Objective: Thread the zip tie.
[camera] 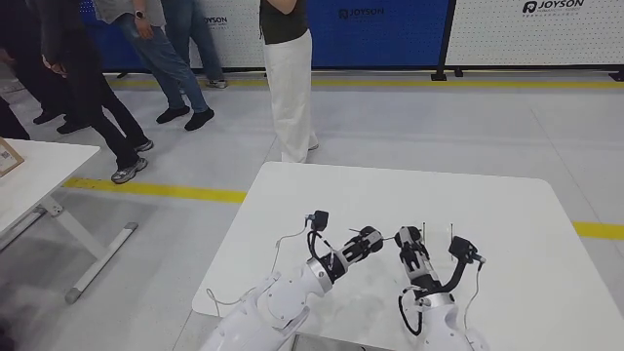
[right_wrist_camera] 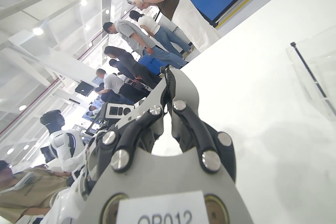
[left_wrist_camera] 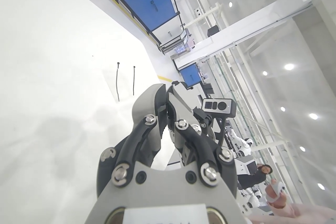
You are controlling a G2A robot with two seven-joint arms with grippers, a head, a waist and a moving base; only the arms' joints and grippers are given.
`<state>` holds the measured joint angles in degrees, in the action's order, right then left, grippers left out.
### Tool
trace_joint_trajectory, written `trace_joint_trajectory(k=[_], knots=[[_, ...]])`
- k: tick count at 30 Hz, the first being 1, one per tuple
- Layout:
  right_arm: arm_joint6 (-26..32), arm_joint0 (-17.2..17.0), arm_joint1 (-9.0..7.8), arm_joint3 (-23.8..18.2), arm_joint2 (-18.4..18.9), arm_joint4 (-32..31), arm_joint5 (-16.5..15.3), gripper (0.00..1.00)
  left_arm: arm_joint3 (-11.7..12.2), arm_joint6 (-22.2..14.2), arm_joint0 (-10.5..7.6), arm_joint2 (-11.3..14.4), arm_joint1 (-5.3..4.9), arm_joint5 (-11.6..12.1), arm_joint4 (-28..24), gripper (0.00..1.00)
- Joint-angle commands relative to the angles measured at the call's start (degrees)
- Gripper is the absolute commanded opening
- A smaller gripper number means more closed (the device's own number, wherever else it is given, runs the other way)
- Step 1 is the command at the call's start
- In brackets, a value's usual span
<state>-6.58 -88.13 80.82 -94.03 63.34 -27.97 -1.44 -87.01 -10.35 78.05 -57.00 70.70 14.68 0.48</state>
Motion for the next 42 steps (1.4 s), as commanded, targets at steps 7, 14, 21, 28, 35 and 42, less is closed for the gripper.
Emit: trace_joint_trajectory(k=[7, 14, 21, 28, 35, 42], knots=[[0.87, -0.44, -0.02, -0.11, 0.47, 1.10, -1.10, 0.00, -0.05, 0.05, 0.34, 0.00, 0.02, 0.54, -0.41, 0.00], [1.85, -0.53, -0.11, 0.03, 0.74, 0.30, -1.24, 0.00, 0.36, -0.34, 0.50, -0.09, -0.01, -0.24, -0.41, 0.00], [2.42, -0.42, -0.10, -0.01, 0.79, -0.09, -0.67, 0.06, 0.60, 0.33, -0.07, 0.47, 0.19, -1.65, 0.21, 0.00], [3.15, -0.42, -0.14, 0.06, 0.95, -0.40, -0.57, 0.18, 0.60, 0.51, -0.46, 0.77, 0.32, -2.75, 0.39, 0.00], [3.23, -0.35, -0.12, 0.13, 1.15, -0.28, -0.46, 0.21, 1.05, 0.48, -1.04, 1.00, 0.48, -3.44, 0.27, 0.00], [3.64, -0.44, -0.18, -0.30, 0.29, -3.38, -0.24, 0.31, 1.33, 1.17, -1.52, 1.04, 0.66, -4.69, -0.05, 0.00]])
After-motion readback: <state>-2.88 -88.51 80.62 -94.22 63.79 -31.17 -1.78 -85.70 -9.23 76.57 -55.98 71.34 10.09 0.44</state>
